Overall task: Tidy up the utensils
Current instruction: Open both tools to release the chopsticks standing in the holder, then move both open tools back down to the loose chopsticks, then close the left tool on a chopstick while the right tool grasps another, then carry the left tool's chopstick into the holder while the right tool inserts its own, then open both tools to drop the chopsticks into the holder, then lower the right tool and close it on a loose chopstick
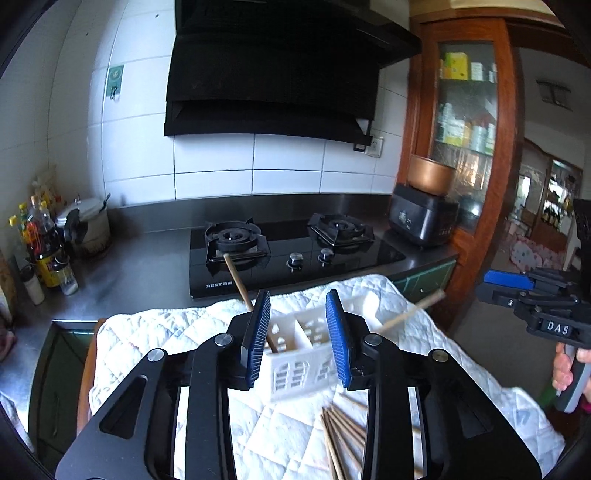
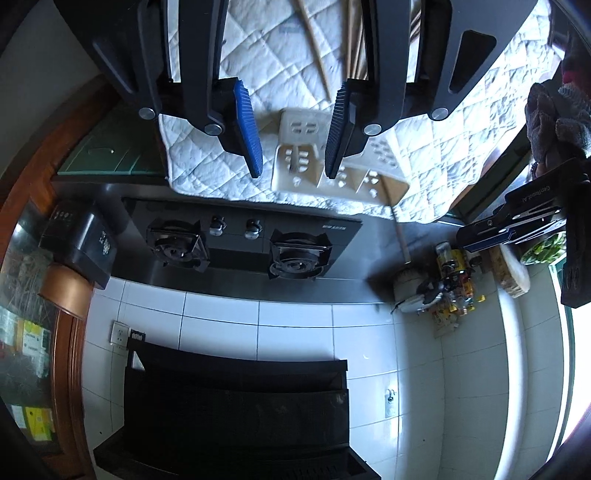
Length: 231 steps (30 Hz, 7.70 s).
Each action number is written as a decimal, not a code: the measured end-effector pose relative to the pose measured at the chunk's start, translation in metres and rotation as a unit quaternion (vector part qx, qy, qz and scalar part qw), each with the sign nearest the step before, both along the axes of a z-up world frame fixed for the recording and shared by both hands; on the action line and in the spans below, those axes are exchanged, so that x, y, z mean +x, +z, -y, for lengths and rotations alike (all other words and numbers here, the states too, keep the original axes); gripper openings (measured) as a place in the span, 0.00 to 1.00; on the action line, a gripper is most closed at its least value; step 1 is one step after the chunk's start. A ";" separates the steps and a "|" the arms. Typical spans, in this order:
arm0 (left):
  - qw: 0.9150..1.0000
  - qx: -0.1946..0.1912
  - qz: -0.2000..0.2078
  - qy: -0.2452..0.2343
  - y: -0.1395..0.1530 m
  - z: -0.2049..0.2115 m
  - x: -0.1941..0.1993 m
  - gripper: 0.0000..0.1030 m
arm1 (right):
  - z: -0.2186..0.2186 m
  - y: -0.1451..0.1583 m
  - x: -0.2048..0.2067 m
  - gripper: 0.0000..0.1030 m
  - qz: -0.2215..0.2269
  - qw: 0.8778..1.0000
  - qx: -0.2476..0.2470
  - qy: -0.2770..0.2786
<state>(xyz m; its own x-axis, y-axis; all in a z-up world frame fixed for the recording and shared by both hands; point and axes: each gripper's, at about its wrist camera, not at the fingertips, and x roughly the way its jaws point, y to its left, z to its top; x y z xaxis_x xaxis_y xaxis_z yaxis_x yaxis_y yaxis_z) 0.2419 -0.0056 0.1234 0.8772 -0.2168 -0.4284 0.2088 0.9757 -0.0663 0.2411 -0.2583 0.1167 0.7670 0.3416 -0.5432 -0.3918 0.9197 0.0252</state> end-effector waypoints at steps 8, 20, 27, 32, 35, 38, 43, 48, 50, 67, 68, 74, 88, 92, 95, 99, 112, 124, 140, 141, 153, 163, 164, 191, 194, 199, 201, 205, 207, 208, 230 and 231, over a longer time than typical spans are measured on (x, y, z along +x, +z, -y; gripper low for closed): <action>0.998 0.008 -0.061 0.005 -0.065 0.015 -0.070 0.31 | 0.015 -0.058 -0.062 0.35 -0.017 1.000 0.000 0.013; 0.984 -0.013 -0.177 0.006 -0.175 0.019 -0.108 0.18 | 0.023 -0.138 -0.104 0.35 -0.057 0.998 0.001 -0.005; 0.978 -0.012 -0.209 -0.002 -0.200 0.028 -0.103 0.14 | 0.026 -0.164 -0.096 0.35 -0.083 0.996 -0.005 -0.017; 0.975 -0.010 -0.223 -0.002 -0.210 0.029 -0.096 0.12 | 0.028 -0.175 -0.084 0.35 -0.098 0.995 -0.014 -0.022; 0.973 -0.011 -0.231 0.000 -0.215 0.029 -0.093 0.10 | 0.029 -0.181 -0.077 0.35 -0.107 0.994 -0.019 -0.024; 0.971 -0.001 -0.238 0.005 -0.220 0.031 -0.090 0.10 | 0.031 -0.187 -0.071 0.35 -0.114 0.993 -0.026 -0.025; 0.971 0.018 -0.239 0.010 -0.226 0.038 -0.089 0.10 | 0.033 -0.198 -0.063 0.34 -0.128 0.991 -0.033 -0.027; 0.971 0.031 -0.237 0.012 -0.226 0.041 -0.089 0.10 | 0.032 -0.206 -0.058 0.33 -0.137 0.989 -0.039 -0.025; 0.971 0.034 -0.236 0.013 -0.226 0.041 -0.089 0.10 | 0.031 -0.208 -0.057 0.33 -0.139 0.989 -0.040 -0.024; 0.971 0.037 -0.237 0.013 -0.227 0.043 -0.090 0.10 | 0.026 -0.218 -0.048 0.23 -0.152 0.987 -0.054 -0.017; 0.971 0.036 -0.236 0.013 -0.227 0.043 -0.090 0.10 | 0.025 -0.218 -0.049 0.23 -0.151 0.987 -0.055 -0.015; 0.971 0.034 -0.236 0.010 -0.227 0.041 -0.090 0.10 | 0.014 -0.220 -0.047 0.22 -0.142 0.986 -0.082 -0.004; 0.970 0.031 -0.241 0.002 -0.228 0.041 -0.088 0.10 | 0.008 -0.223 -0.043 0.11 -0.137 0.986 -0.096 0.008; 0.969 0.025 -0.245 0.003 -0.227 0.040 -0.087 0.10 | 0.008 -0.219 -0.048 0.07 -0.133 0.987 -0.092 0.008; 0.969 0.028 -0.246 0.005 -0.227 0.041 -0.087 0.07 | 0.007 -0.212 -0.056 0.06 -0.122 0.988 -0.098 0.005; 0.968 0.022 -0.249 0.002 -0.225 0.039 -0.089 0.05 | 0.008 -0.198 -0.068 0.06 -0.108 0.990 -0.091 0.004; 0.980 0.006 -0.199 0.005 -0.192 0.029 -0.109 0.05 | 0.006 -0.136 -0.109 0.06 -0.030 0.998 -0.053 -0.001; 0.992 -0.010 -0.123 -0.004 -0.138 0.015 -0.121 0.05 | -0.011 -0.076 -0.117 0.06 0.000 0.999 -0.024 0.031; 0.994 -0.018 -0.095 -0.040 -0.052 0.003 -0.064 0.05 | -0.026 0.020 -0.045 0.06 -0.009 0.998 -0.019 0.056; 0.995 -0.016 -0.091 -0.044 -0.044 0.004 -0.059 0.05 | -0.026 0.028 -0.040 0.06 -0.006 0.998 -0.020 0.054; 0.999 0.011 0.020 -0.023 0.054 0.015 -0.010 0.05 | -0.031 0.061 0.026 0.06 -0.010 0.999 -0.045 0.017; 0.996 0.008 0.077 0.031 0.060 0.016 0.047 0.05 | -0.042 0.029 0.056 0.06 -0.044 0.997 -0.054 0.022; 0.997 0.002 0.069 0.031 0.057 0.013 0.053 0.05 | -0.043 0.026 0.058 0.06 -0.047 0.997 -0.057 0.022; 1.000 0.019 0.008 0.021 0.002 0.012 0.047 0.40 | -0.032 0.011 0.035 0.29 -0.024 0.999 -0.034 0.010; 1.000 0.016 0.012 0.019 0.005 0.011 0.021 0.45 | -0.024 0.010 0.008 0.34 -0.009 0.999 -0.029 0.013; 1.000 0.015 0.012 0.016 -0.002 0.014 -0.025 0.58 | -0.015 -0.011 -0.034 0.38 -0.004 1.000 -0.020 0.022; 1.000 0.009 0.004 0.015 -0.012 0.014 -0.043 0.62 | -0.013 -0.025 -0.049 0.38 -0.003 0.999 -0.023 0.024; 1.000 0.006 -0.014 0.020 -0.041 0.012 -0.076 0.69 | -0.010 -0.056 -0.077 0.43 -0.008 0.999 -0.031 0.024; 0.999 0.004 -0.030 0.025 -0.057 0.010 -0.088 0.71 | -0.010 -0.071 -0.089 0.44 -0.008 0.999 -0.038 0.023; 0.999 0.000 -0.040 0.024 -0.066 0.010 -0.093 0.71 | -0.011 -0.078 -0.096 0.45 -0.008 0.999 -0.040 0.023; 0.988 -0.021 -0.118 0.099 -0.149 -0.037 -0.151 0.78 | -0.025 -0.195 -0.103 0.22 -0.126 0.991 -0.024 0.032; 0.987 -0.022 -0.121 0.100 -0.152 -0.039 -0.152 0.78 | -0.026 -0.197 -0.101 0.21 -0.129 0.991 -0.024 0.032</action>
<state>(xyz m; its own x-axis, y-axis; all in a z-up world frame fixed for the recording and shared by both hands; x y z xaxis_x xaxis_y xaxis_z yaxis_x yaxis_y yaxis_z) 0.0901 0.0332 -0.0284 0.7772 -0.0715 -0.6252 -0.0158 0.9910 -0.1330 0.1404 -0.2324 -0.0804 0.5787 0.3537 -0.7348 -0.4347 0.8962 0.0890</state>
